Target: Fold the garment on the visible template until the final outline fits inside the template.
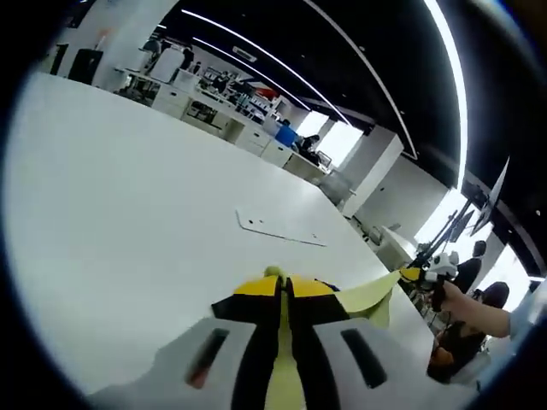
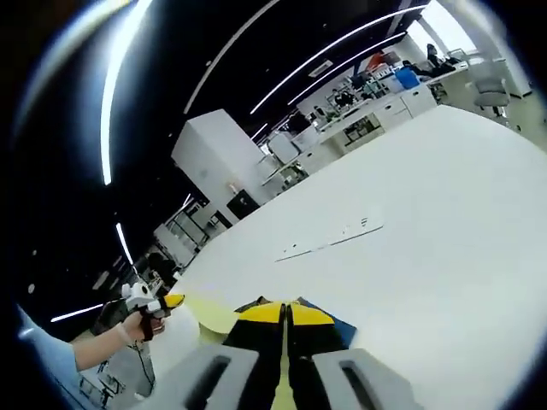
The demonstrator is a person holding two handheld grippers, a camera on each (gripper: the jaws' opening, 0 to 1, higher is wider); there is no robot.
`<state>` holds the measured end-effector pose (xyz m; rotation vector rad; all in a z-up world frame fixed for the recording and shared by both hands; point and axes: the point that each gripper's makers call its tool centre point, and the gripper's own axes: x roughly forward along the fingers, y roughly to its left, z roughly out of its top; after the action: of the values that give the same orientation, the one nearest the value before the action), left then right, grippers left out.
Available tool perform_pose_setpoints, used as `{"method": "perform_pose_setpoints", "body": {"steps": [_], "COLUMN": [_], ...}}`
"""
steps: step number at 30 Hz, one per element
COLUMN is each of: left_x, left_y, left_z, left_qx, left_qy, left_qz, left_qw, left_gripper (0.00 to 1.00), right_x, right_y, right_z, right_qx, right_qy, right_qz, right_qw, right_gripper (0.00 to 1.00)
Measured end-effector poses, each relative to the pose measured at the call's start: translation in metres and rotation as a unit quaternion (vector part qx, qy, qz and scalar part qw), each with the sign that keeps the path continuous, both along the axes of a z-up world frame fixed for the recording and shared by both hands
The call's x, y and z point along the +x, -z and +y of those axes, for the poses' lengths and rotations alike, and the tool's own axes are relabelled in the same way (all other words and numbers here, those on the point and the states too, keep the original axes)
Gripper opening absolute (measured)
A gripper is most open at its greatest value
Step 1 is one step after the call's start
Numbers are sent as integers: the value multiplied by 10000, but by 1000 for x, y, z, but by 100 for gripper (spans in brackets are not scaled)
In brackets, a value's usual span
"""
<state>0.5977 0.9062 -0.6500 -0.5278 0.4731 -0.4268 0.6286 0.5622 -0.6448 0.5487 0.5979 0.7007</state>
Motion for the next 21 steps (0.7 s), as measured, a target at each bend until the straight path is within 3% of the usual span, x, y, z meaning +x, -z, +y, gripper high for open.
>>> {"method": "perform_pose_setpoints", "body": {"steps": [12,21], "left_x": [17,20], "left_y": [57,78], "left_z": [5,4], "left_qx": [180,281], "left_qy": [-201,-256], "left_qz": [601,798], "left_qw": [9978,9961], "left_gripper": [0,0], "right_x": [19,19], "right_y": [59,85], "right_z": [-6,-8], "right_qx": [-264,-427], "right_qy": [231,243], "right_qz": [507,706], "right_qw": [9981,9963], "right_gripper": [0,0]}}
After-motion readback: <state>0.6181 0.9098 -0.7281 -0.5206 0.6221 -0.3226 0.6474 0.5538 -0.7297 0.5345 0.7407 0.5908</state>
